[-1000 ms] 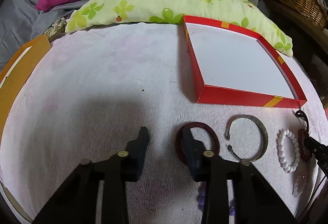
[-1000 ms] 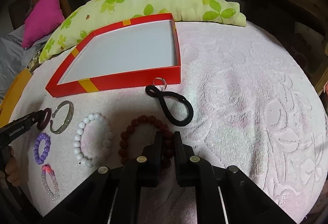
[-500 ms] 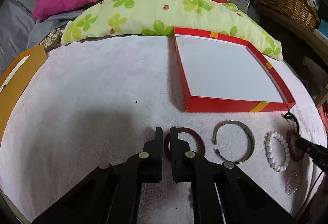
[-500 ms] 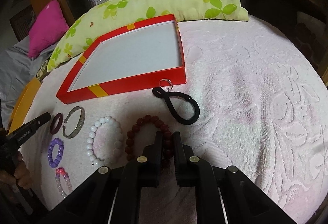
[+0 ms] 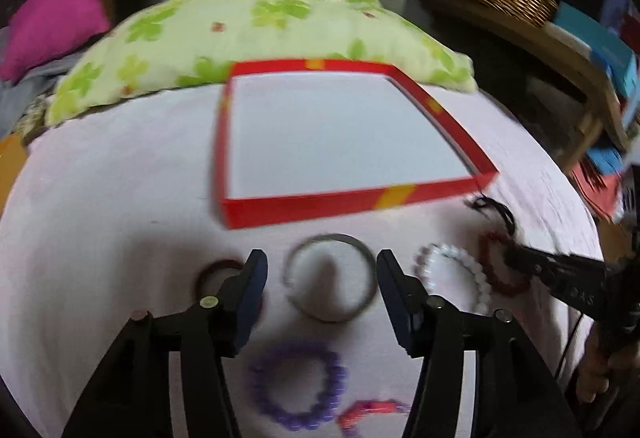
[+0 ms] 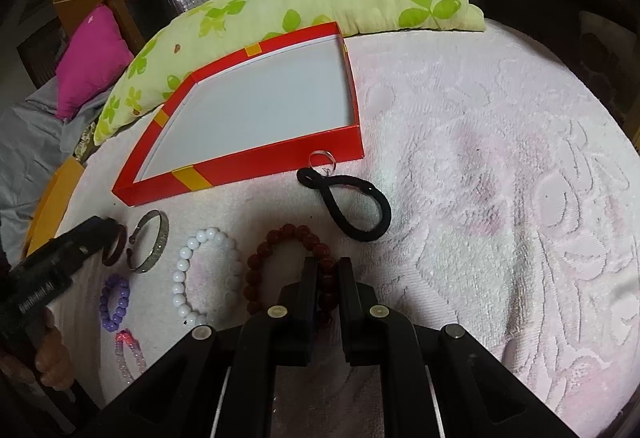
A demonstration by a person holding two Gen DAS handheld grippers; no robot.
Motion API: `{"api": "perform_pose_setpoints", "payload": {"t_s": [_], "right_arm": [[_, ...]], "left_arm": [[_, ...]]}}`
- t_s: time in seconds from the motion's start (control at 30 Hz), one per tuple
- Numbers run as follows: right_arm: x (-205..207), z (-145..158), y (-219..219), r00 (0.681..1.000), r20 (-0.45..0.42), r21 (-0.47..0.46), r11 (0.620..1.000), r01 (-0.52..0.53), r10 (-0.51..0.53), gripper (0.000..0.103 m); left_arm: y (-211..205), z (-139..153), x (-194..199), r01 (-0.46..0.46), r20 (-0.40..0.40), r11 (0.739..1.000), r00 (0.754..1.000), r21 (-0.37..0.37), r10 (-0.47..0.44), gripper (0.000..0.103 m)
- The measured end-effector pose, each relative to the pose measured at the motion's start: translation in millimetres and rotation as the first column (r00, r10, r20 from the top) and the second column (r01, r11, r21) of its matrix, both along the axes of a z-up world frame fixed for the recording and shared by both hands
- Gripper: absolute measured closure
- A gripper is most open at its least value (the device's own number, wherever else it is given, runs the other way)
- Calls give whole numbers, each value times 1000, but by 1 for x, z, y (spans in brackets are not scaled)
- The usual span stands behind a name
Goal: Organize jewelry
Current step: 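Carry the silver bangle in the left tool while the right tool carries the red bracelet toward the tray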
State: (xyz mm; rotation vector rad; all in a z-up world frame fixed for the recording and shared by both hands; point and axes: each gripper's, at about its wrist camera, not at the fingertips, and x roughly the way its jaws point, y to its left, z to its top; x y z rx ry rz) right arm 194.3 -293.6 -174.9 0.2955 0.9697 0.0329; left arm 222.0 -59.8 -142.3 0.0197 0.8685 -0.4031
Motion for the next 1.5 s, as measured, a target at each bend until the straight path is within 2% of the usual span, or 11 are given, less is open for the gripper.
{"api": "perform_pose_setpoints", "payload": {"t_s": [0.07,0.13,0.23,0.3,0.53,0.7,0.87,1.03,1.1,1.27,1.5], "right_arm": [[0,0,-1,1000,-1,9,1000,-1,1,92],[0,0,-2,1000,-5,21,1000,0,0,92],[1,0,-3,1000,-7,28,1000,-1,2,92],[1,0,-3,1000,-7,29,1000,-5,5,92],[1,-1,-3,1000,-7,29,1000,-6,6,92],[1,0,-2,1000,-7,22,1000,-6,6,92],[2,-1,1,1000,-8,16,1000,-9,9,92],[2,-1,0,1000,-9,20,1000,-10,10,92],[1,-1,0,1000,-8,19,1000,-11,11,92],[0,1,1,1000,-3,20,1000,-17,18,92],[-5,12,5,999,23,29,999,-38,37,92]], "left_arm": [[-10,-4,0,21,-9,999,1000,26,-21,37],[-16,-9,1,33,-19,998,999,49,-32,37],[-20,-17,6,46,-49,998,998,45,-43,37],[-22,-19,6,51,-25,997,998,63,-49,37],[-18,-21,12,66,-27,997,998,46,-65,37],[-16,-13,5,82,6,996,997,35,-83,37],[-21,-27,12,75,-39,993,997,96,-71,36],[-17,-30,16,65,-51,995,997,70,-61,36],[-15,-29,16,69,-46,996,997,60,-66,41],[-15,-27,11,86,-25,994,996,67,-84,41],[-15,-9,3,99,15,994,995,44,-100,41]]}}
